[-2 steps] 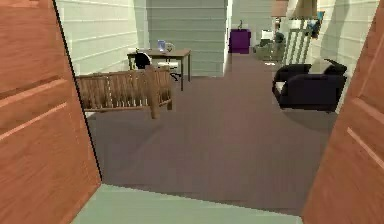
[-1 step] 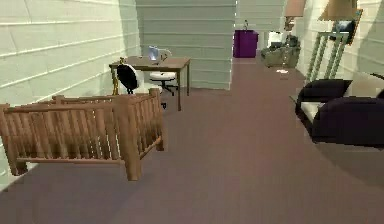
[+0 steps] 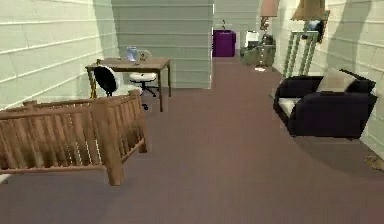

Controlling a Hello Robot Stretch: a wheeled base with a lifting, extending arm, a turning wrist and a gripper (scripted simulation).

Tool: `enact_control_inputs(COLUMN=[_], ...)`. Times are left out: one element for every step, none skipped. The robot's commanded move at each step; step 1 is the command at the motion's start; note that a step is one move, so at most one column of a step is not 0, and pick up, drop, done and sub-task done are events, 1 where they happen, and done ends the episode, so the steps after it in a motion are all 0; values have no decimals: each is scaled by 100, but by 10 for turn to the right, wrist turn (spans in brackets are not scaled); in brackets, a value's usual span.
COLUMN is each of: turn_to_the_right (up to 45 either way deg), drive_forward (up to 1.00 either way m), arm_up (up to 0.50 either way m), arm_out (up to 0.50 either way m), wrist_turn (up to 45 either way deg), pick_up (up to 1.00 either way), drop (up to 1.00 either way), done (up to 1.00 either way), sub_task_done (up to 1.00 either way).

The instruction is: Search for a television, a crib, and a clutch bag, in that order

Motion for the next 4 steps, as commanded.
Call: enact_control_inputs(turn_to_the_right=[0,-450,0,-450], drive_forward=[60,0,0,0], arm_up=[0,0,0,0], arm_out=[0,0,0,0], wrist_turn=[0,0,0,0], pick_up=[0,0,0,0], drop=[0,0,0,0], done=[0,0,0,0], sub_task_done=[0,0,100,0])
